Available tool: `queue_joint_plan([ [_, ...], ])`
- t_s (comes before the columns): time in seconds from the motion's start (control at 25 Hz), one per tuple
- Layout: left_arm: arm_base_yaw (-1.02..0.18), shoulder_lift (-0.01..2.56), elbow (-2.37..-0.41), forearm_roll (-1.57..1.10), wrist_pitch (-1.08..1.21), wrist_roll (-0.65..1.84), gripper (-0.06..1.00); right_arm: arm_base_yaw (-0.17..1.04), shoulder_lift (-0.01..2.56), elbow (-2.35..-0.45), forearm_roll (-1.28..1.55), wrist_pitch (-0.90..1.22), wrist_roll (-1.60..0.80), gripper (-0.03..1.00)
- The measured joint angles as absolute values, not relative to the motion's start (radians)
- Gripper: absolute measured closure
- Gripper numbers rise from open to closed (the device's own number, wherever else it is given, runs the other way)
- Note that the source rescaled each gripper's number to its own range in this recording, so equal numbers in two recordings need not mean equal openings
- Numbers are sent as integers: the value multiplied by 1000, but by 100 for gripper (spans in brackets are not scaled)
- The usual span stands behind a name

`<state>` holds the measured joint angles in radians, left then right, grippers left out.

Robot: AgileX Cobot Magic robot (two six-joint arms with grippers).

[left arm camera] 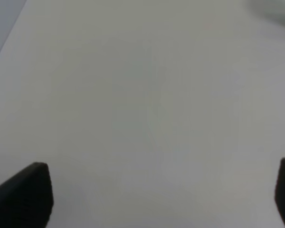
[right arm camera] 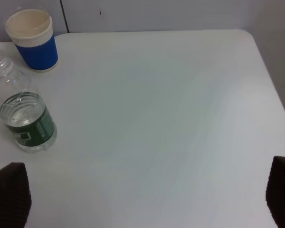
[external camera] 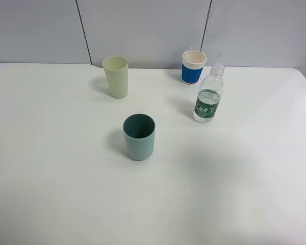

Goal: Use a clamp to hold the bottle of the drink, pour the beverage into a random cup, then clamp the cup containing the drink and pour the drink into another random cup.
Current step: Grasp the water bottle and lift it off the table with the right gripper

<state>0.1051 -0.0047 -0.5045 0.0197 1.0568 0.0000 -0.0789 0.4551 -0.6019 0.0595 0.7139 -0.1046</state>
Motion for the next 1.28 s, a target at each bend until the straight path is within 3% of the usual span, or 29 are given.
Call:
queue_joint_plan([
  [0.64, 105, -5, -504, 20, 1057, 0, 14, -68, 942, -602, 74, 543, -113, -3],
  [0.92, 105, -5, -504, 20, 1057, 0, 14, 85, 1084, -603, 15, 499, -88, -3],
  [1.28, 105, -5, -504, 20, 1057, 0, 14, 184, 1228, -603, -29, 376, -6, -3],
])
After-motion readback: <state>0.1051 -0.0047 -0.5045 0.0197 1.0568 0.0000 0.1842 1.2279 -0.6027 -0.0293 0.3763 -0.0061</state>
